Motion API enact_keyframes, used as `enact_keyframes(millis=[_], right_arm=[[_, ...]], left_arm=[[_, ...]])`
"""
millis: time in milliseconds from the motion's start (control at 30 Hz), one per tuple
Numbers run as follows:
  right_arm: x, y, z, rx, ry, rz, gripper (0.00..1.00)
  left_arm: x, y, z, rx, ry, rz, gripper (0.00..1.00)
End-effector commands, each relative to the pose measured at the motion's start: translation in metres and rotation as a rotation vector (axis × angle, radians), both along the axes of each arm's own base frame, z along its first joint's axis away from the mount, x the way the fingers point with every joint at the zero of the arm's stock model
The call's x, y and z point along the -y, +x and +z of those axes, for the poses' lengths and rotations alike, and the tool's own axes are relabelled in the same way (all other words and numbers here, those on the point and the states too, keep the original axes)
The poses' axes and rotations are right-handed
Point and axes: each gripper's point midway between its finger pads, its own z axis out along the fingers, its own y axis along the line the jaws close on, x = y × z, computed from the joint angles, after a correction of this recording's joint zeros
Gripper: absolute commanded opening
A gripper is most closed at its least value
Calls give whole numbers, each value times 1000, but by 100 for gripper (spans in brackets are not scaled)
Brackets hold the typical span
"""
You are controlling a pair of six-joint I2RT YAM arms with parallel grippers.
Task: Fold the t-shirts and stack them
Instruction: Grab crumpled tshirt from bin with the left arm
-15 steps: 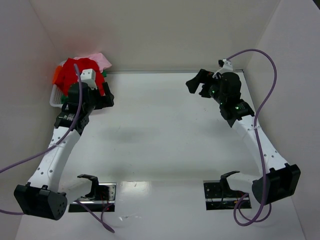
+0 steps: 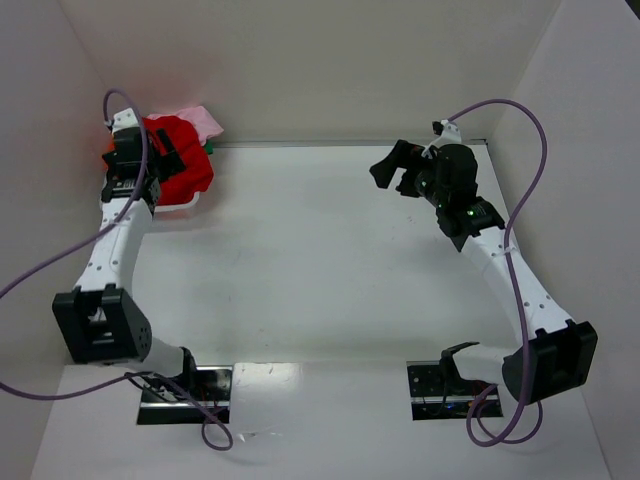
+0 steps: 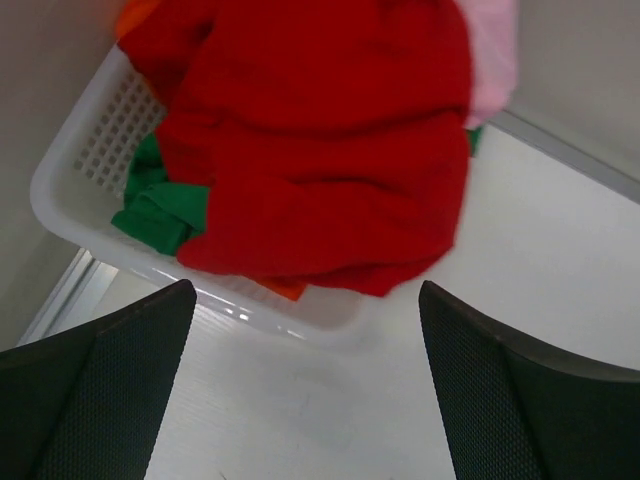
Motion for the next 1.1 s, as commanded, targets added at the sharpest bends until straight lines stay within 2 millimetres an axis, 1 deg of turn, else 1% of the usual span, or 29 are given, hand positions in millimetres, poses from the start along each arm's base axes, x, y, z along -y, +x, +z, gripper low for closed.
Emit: enact_keyframes(millis=[0, 33, 67, 100, 133, 167, 200, 233, 267, 333, 367, 400, 467, 500, 533, 567, 600, 633, 700, 733, 767, 800, 833, 867, 933, 967, 1000, 1033, 1067], right_arm=[[-1, 6, 12, 44, 2, -6, 100], [1, 6, 10, 39, -11, -12, 100], [3, 7, 10, 40, -14, -22, 100], [5, 7, 5, 30, -19, -31, 100], [7, 8, 4, 31, -23, -43, 100], [7, 8, 4, 31, -23, -43, 100], [7, 8, 4, 31, -23, -43, 100], [6, 10, 0, 21, -26, -43, 100], [6, 10, 0, 20, -26, -43, 100], [5, 14, -3, 10, -29, -43, 100], [5, 14, -3, 10, -29, -43, 100], [5, 14, -3, 10, -29, -43, 100], [6, 15, -3, 8, -23, -54, 100], [6, 16, -1, 18, -20, -54, 100], [6, 15, -5, 9, -22, -54, 100], [6, 15, -5, 9, -23, -54, 100], [6, 15, -5, 9, -23, -54, 100], [6, 15, -5, 12, -31, -52, 100], [8, 16, -5, 13, -33, -60, 100], [8, 16, -5, 13, -33, -60, 100], [8, 17, -1, 22, -31, -61, 100], [8, 17, -1, 22, -31, -61, 100], [8, 17, -1, 22, -31, -61, 100], [8, 17, -1, 22, -31, -61, 100], [8, 17, -1, 22, -31, -61, 100], [8, 17, -1, 22, -31, -61, 100], [8, 17, -1, 22, -31, -61, 100], [6, 16, -1, 21, -28, -50, 100], [6, 16, 3, 30, -25, -50, 100]], left_arm=[[-25, 32, -14, 24, -71, 45, 100], [-29, 45, -31, -1, -70, 56, 100], [-35, 52, -31, 1, -51, 74, 100], [-38, 57, -38, -13, -47, 86, 100], [-42, 66, -52, -35, -45, 97, 100], [-48, 71, -54, -30, -44, 106, 100], [-47, 77, -53, -29, -42, 90, 100], [-52, 84, -66, -44, -53, 86, 100], [-56, 88, -68, -38, -61, 83, 100], [-57, 95, -81, -57, -72, 88, 97], [-65, 96, -81, -57, -65, 110, 95], [-65, 96, -81, -57, -65, 111, 95], [-72, 98, -92, -70, -68, 122, 95], [-78, 98, -90, -60, -66, 132, 95], [-78, 98, -96, -72, -68, 133, 92], [-78, 98, -96, -72, -68, 133, 88], [-83, 97, -96, -72, -69, 142, 75], [-81, 98, -101, -81, -75, 134, 67], [-81, 98, -101, -77, -82, 138, 50], [-81, 98, -101, -74, -89, 142, 34], [-79, 98, -96, -64, -92, 134, 26], [-77, 97, -101, -74, -99, 125, 19], [-77, 98, -93, -53, -95, 124, 12], [-75, 99, -93, -52, -101, 113, 0], [-73, 98, -92, -59, -106, 105, 0], [-74, 100, -81, -37, -102, 104, 0], [-73, 96, -85, -61, -107, 105, 0], [-71, 97, -73, -35, -107, 93, 0], [-69, 97, -67, -24, -109, 84, 0]])
